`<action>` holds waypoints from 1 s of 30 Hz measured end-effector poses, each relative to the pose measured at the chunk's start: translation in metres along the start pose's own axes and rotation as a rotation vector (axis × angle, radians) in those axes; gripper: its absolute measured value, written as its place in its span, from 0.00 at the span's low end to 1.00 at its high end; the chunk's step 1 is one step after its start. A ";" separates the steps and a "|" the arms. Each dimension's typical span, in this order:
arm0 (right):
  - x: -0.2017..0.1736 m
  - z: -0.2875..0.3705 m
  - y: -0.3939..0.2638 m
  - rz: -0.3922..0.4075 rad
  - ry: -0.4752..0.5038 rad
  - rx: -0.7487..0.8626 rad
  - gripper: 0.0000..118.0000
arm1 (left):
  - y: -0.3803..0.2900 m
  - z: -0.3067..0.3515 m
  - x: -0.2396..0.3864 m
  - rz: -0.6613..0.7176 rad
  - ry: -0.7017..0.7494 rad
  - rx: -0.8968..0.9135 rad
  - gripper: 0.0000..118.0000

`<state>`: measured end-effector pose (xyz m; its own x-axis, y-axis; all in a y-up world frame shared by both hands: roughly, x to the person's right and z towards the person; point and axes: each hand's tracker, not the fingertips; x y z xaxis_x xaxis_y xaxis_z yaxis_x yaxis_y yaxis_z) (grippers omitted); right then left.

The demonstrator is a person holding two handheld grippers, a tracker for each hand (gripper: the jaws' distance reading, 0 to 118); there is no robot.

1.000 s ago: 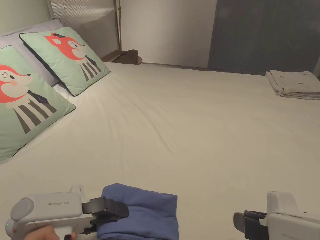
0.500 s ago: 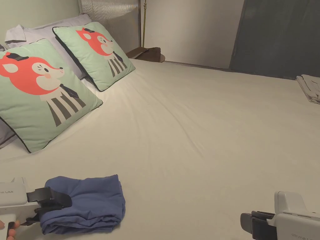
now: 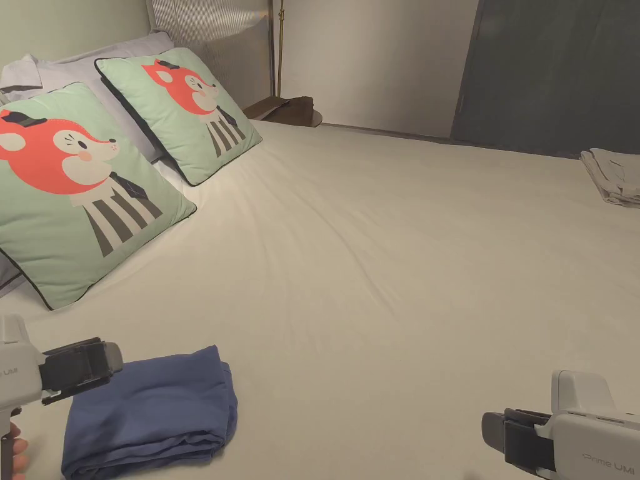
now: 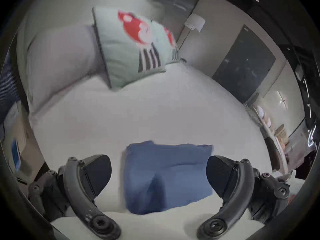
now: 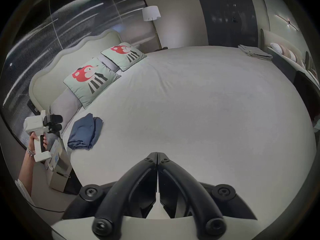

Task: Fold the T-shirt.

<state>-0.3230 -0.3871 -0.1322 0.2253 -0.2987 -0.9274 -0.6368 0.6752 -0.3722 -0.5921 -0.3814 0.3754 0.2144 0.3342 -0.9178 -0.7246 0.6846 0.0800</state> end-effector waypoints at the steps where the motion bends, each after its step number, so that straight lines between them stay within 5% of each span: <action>1: 0.002 0.002 0.000 -0.004 -0.001 0.009 0.00 | -0.001 0.014 0.019 -0.013 -0.026 0.006 0.93; 3: 0.004 0.008 0.000 -0.002 -0.007 0.023 0.00 | -0.007 0.022 0.047 -0.013 -0.062 0.026 0.89; 6: 0.011 0.020 -0.003 0.003 -0.019 0.049 0.00 | -0.022 0.018 0.090 -0.015 -0.127 0.027 0.50; 8: 0.016 0.029 -0.004 -0.001 -0.035 0.070 0.00 | -0.036 0.011 0.124 -0.039 -0.147 0.012 0.45; 10: 0.026 0.039 -0.007 -0.003 -0.064 0.096 0.00 | -0.060 0.012 0.173 -0.097 -0.153 -0.005 0.21; 15: 0.046 0.072 -0.012 -0.008 -0.161 0.173 0.00 | -0.098 -0.014 0.249 -0.201 -0.246 -0.075 0.02; 20: 0.063 0.099 -0.009 0.031 -0.312 0.290 0.00 | -0.119 -0.011 0.321 -0.279 -0.288 -0.005 0.00; 30: 0.065 0.145 0.019 0.148 -0.554 0.697 0.00 | -0.101 0.064 0.415 -0.465 -0.247 0.558 0.00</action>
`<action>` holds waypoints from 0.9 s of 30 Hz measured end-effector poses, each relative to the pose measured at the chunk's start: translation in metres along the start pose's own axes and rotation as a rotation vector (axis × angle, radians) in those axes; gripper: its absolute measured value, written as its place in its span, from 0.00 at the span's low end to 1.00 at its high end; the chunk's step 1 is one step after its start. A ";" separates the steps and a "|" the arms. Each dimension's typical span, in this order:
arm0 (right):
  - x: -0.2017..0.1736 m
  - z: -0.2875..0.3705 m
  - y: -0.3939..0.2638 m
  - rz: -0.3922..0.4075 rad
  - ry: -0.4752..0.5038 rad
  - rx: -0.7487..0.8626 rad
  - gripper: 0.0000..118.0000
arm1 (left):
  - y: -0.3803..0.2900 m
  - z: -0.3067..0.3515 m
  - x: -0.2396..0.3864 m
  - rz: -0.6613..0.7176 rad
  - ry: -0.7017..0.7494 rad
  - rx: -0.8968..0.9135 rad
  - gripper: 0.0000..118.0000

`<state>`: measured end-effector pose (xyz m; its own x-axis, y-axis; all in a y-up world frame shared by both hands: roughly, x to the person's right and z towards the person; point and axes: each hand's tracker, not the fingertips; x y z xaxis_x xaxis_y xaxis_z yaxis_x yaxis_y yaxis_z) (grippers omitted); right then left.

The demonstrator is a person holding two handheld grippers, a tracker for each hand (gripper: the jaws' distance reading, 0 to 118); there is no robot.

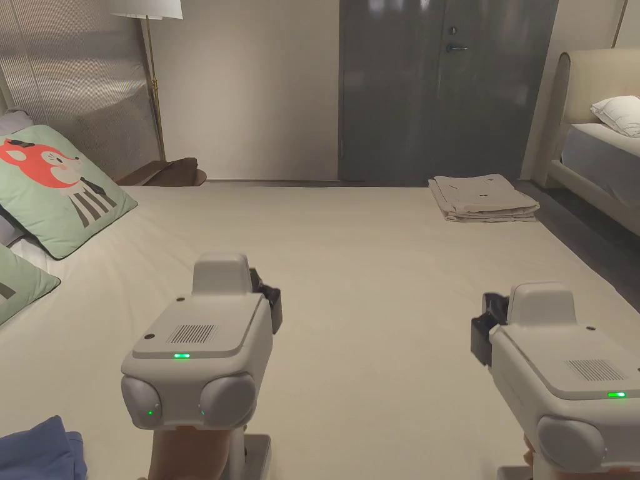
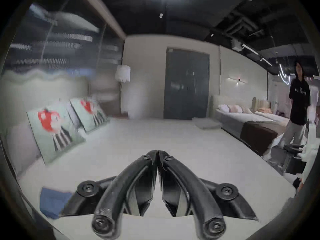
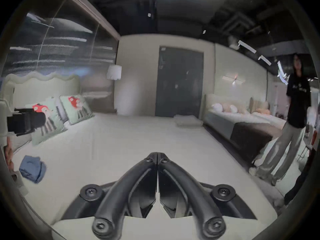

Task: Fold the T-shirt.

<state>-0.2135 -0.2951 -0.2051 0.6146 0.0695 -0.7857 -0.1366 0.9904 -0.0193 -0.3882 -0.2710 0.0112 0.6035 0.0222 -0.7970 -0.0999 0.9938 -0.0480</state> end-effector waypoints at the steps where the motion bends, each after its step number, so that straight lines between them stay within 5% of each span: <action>1: 0.000 0.001 0.006 0.005 -0.014 0.045 0.00 | 0.006 0.003 0.002 -0.006 0.001 0.045 0.00; 8: -0.005 0.010 0.035 0.015 -0.079 0.243 0.00 | 0.022 0.009 0.002 -0.045 0.092 0.218 0.00; 27: -0.007 0.011 0.045 0.051 -0.059 0.257 0.00 | 0.023 0.009 -0.002 -0.039 0.095 0.213 0.00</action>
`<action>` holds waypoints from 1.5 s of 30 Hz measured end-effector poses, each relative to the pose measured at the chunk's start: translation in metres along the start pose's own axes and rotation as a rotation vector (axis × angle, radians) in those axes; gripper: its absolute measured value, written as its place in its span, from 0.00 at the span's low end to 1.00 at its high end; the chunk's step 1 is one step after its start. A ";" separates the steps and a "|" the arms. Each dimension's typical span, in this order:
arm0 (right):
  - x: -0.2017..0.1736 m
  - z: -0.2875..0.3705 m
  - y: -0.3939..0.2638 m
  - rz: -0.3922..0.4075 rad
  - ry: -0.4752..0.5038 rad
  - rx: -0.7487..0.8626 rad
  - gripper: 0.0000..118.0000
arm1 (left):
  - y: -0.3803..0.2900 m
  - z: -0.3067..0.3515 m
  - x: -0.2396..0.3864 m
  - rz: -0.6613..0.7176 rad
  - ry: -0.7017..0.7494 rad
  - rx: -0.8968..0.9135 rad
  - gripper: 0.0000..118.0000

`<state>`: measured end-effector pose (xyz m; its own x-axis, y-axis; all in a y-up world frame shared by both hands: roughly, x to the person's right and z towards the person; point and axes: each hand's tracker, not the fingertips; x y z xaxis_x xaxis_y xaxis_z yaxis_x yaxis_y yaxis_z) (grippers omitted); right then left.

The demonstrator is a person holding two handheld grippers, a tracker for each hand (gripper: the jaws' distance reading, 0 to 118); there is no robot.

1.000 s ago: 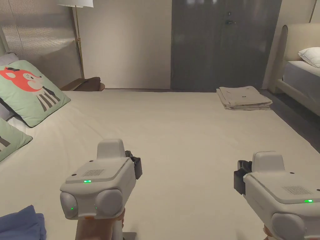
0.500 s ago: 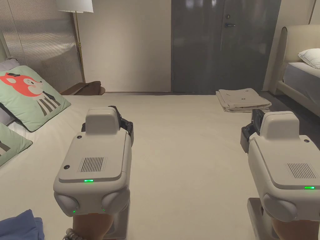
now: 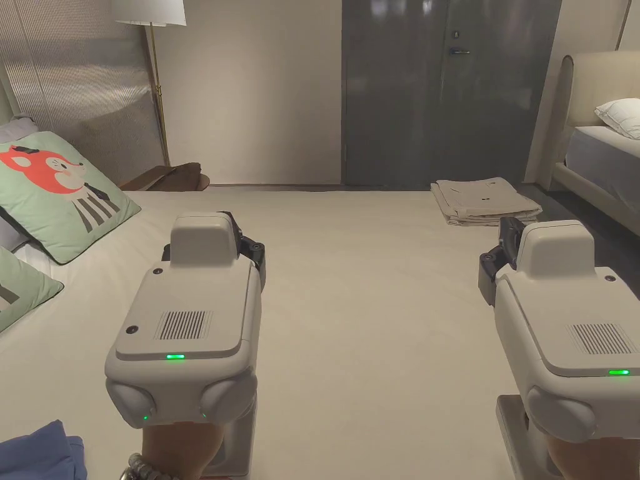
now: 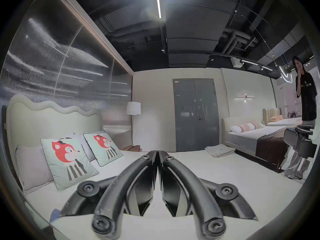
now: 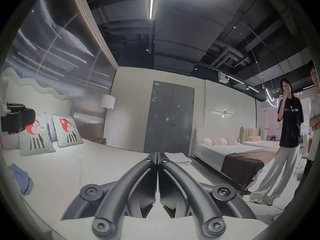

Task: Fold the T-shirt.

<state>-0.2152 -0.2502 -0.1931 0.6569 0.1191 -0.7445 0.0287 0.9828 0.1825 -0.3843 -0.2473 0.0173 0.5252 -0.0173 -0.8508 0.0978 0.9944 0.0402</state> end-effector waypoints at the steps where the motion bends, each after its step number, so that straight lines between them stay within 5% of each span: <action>1: 0.002 -0.005 -0.003 -0.001 0.002 -0.001 0.00 | 0.000 0.000 0.000 0.004 -0.004 -0.003 0.00; 24: 0.001 -0.004 -0.002 0.003 0.021 -0.024 0.00 | -0.006 -0.004 -0.006 0.007 0.004 -0.024 0.01; 27: 0.000 -0.003 -0.002 0.002 0.008 -0.012 0.02 | -0.005 -0.004 -0.007 0.004 0.005 -0.027 0.17; 29: 0.000 -0.003 -0.002 0.005 0.008 -0.008 0.23 | -0.007 -0.006 -0.009 0.005 0.002 -0.033 0.41; 31: 0.000 -0.003 -0.002 0.008 0.007 -0.002 0.58 | -0.007 -0.006 -0.010 0.007 0.003 -0.034 0.66; 33: 0.001 -0.004 -0.001 0.009 0.012 -0.010 0.73 | -0.007 -0.007 -0.011 0.008 0.006 -0.031 0.91; 36: 0.003 -0.006 -0.002 0.002 0.019 -0.026 0.94 | -0.007 -0.004 -0.012 -0.001 0.010 -0.015 0.94; 45: 0.006 -0.006 -0.002 -0.015 0.046 -0.037 0.96 | -0.010 -0.003 -0.014 -0.003 -0.003 -0.033 0.94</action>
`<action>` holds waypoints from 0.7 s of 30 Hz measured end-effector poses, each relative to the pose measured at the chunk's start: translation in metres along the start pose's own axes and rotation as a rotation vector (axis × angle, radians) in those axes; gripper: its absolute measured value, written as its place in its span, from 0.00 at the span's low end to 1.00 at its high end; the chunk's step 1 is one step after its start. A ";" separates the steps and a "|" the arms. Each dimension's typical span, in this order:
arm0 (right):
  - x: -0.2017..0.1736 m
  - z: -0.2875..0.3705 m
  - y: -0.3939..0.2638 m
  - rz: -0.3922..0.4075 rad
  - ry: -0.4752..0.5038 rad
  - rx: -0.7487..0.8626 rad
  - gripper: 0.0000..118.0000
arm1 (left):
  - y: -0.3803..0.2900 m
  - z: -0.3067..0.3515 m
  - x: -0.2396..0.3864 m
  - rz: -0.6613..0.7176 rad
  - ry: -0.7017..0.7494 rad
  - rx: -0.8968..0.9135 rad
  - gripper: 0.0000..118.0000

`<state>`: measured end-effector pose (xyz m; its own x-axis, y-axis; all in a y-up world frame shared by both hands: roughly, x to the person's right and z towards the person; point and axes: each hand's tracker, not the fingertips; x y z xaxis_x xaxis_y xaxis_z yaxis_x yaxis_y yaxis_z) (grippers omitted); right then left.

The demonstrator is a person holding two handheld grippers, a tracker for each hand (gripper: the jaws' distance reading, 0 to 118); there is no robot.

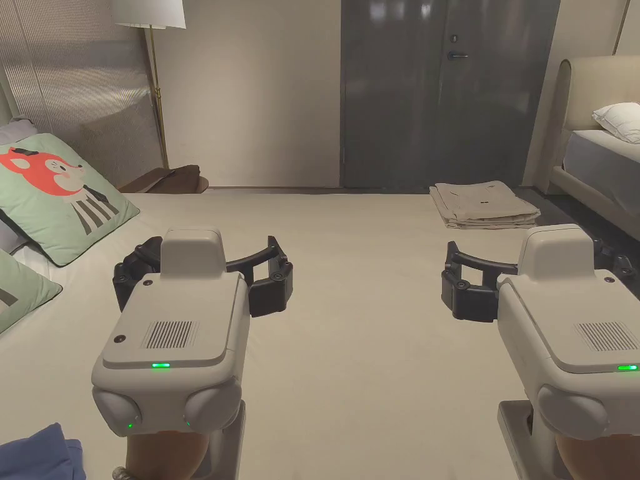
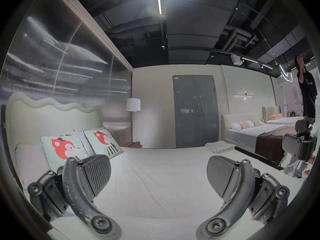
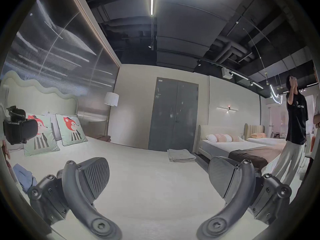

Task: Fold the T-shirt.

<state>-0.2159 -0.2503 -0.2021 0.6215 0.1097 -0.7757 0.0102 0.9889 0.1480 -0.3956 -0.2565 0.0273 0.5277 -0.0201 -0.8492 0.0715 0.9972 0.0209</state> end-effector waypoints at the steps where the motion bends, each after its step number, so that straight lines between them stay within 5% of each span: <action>1: 0.000 0.000 0.000 0.001 0.003 0.002 0.96 | 0.000 0.000 0.000 -0.001 -0.001 0.000 0.94; 21: -0.003 0.001 0.001 0.006 0.025 0.001 0.96 | 0.002 0.003 -0.005 0.015 0.003 0.012 0.94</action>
<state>-0.2166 -0.2502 -0.1990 0.6018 0.1181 -0.7899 0.0070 0.9882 0.1531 -0.3955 -0.2546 0.0332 0.5262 -0.0050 -0.8504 0.0738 0.9965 0.0398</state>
